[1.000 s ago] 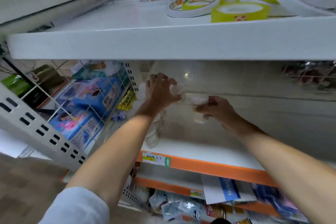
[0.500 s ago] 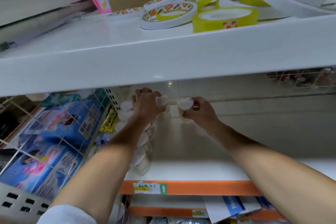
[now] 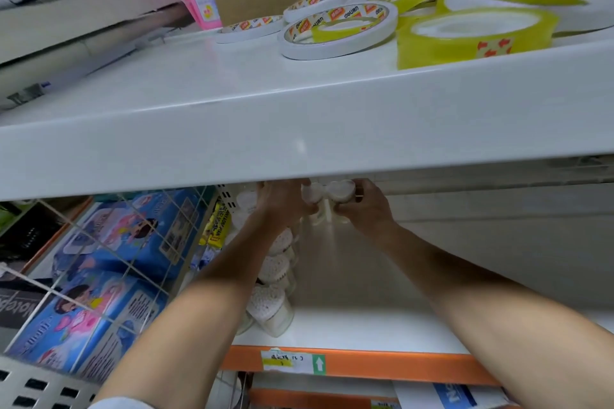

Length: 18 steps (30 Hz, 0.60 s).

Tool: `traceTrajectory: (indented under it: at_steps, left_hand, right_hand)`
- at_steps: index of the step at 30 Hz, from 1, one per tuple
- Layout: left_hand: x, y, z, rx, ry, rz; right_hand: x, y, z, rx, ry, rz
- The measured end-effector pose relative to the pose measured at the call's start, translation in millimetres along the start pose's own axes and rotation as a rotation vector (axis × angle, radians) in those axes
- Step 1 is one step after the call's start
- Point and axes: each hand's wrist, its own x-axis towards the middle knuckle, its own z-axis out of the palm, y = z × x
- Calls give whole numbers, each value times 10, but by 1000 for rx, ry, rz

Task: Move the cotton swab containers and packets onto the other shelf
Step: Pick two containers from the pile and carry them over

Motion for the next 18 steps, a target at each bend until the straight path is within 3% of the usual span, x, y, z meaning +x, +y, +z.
traceTrajectory:
  at_steps: [11, 18]
  left_hand:
    - [-70, 98, -138, 37, -93, 25]
    - [-211, 609, -343, -260, -139, 80]
  right_hand:
    - [-91, -60, -47, 7, -79, 17]
    - [-197, -21, -293, -55, -31, 120]
